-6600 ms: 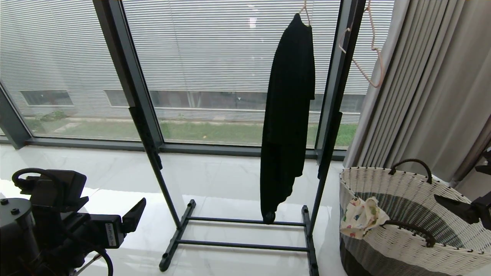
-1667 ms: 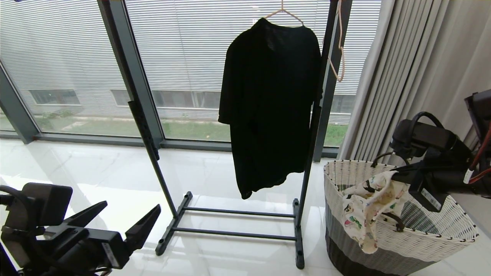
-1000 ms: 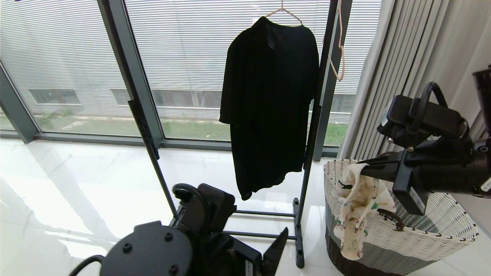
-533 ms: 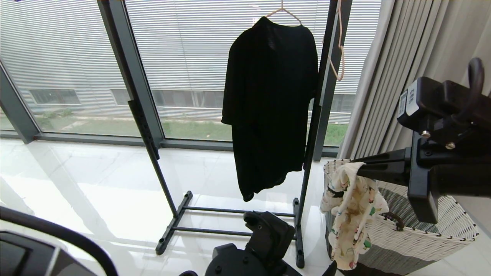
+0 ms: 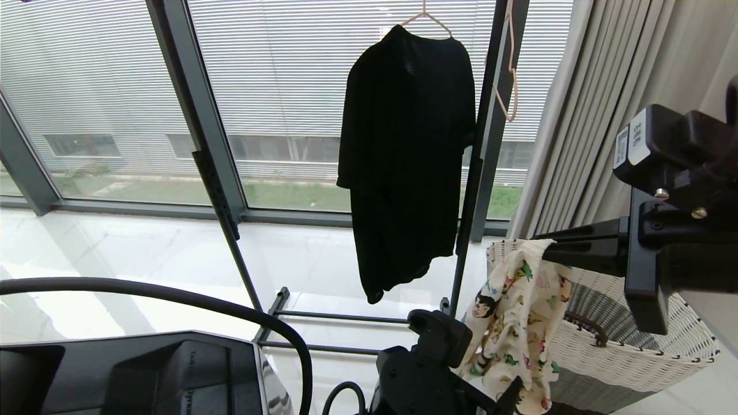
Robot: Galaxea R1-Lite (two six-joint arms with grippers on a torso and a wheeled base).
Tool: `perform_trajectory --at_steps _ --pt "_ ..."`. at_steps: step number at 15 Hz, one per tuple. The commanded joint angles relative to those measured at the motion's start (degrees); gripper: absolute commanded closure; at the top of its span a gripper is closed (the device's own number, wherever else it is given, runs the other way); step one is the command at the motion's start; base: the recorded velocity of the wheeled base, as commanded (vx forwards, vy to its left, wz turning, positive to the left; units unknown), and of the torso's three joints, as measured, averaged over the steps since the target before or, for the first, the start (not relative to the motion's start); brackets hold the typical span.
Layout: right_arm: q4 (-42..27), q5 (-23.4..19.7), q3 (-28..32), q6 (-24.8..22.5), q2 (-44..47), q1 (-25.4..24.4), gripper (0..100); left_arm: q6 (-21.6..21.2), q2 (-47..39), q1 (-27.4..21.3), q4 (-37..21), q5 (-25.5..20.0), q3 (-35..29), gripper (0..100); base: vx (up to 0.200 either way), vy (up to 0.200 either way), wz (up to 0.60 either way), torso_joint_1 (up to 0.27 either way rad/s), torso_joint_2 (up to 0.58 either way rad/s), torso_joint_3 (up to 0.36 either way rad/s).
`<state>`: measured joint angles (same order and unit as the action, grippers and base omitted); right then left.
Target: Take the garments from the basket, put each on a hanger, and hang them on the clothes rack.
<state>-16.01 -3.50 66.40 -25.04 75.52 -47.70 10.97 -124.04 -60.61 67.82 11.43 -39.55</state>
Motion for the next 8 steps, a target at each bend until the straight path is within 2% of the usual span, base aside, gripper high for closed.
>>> perform_trajectory --at_steps 1,5,7,8 --pt "0.0 -0.1 0.0 0.0 0.3 0.0 100 0.1 -1.2 0.1 0.0 0.1 -0.2 0 0.000 0.000 0.00 0.000 0.00 0.000" --pt "0.0 -0.7 0.0 -0.1 0.9 -0.1 100 -0.1 -1.4 0.5 0.0 0.1 0.8 0 0.000 0.000 0.00 0.000 0.00 0.000" --pt "0.1 -1.0 0.1 0.0 0.9 -1.3 100 -4.2 -1.1 0.2 0.4 -0.4 4.2 0 0.000 0.000 0.00 0.000 0.00 0.000" --pt "0.1 -1.0 0.4 0.0 0.9 -1.9 100 -7.1 -1.1 0.2 3.6 -1.9 6.7 0 0.000 0.000 0.00 0.000 0.00 0.000"
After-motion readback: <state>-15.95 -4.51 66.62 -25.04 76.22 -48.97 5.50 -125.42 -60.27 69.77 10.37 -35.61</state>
